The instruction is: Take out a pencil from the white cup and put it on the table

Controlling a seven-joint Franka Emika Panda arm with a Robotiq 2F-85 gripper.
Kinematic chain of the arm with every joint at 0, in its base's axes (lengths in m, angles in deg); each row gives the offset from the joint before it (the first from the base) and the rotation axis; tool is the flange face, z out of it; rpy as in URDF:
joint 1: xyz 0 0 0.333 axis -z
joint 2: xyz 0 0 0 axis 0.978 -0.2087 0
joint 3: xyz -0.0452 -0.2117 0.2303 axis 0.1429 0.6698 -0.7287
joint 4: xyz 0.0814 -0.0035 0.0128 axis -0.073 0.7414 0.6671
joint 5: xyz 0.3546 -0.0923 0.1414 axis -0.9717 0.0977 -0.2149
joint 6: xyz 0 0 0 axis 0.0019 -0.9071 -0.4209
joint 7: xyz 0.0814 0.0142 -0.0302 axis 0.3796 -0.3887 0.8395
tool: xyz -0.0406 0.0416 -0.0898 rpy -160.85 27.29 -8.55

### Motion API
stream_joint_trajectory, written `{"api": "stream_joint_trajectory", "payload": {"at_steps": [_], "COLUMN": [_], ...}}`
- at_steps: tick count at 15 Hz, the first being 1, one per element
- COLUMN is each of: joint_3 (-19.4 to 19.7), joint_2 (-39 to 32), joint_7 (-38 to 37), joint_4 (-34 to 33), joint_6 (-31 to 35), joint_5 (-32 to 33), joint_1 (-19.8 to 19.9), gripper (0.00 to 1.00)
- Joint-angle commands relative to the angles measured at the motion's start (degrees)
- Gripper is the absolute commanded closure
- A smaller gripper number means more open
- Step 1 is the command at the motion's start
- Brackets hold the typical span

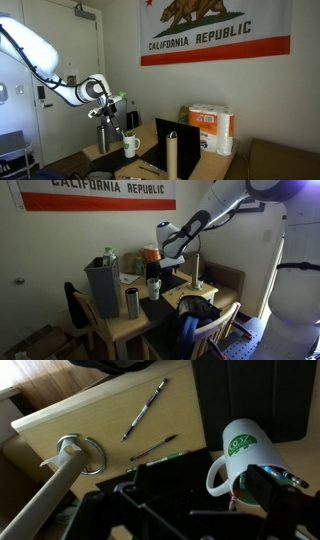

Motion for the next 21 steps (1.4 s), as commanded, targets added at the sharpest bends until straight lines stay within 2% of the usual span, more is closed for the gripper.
{"api": "stream_joint_trajectory", "payload": {"at_steps": [1,5,11,17,21], "joint_3": [3.4,5.2,8.5,13.1,14.8], "joint_2": [0.2,-0.5,-6.3,-13.8,-17.6], "joint_7": [0.6,-2.8,-9.0,-16.2,-17.6], "joint_4": [0.2,0.0,-3.6,-10.2,-14.5], "joint_6": [0.1,2.2,5.5,8.7,9.1], "joint_5": [-0.8,0.2,3.5,7.7,7.2], "joint_1": [-3.4,-5.0,-8.7,-12.7,-14.9], "gripper": [0.00,0.00,0.00,0.00,0.00]}}
